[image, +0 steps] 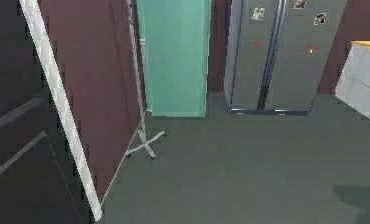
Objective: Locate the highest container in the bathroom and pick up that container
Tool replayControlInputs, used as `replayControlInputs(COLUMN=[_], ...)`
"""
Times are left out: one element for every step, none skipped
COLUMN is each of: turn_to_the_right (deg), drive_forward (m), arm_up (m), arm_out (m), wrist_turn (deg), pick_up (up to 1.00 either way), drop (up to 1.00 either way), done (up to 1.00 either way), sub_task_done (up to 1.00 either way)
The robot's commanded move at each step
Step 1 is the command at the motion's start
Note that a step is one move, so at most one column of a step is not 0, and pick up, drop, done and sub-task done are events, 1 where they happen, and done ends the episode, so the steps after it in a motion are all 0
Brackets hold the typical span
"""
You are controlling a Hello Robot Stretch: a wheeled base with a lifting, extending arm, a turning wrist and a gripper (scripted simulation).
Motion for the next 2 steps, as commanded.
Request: replayControlInputs(turn_to_the_right=[6.0,3.0], drive_forward=[0.00,0.00], arm_up=[0.00,0.00], arm_out=[0.00,0.00], wrist_turn=[0.0,0.0], pick_up=[0.00,0.00], drop=[0.00,0.00], done=[0.00,0.00], sub_task_done=[0.00,0.00])
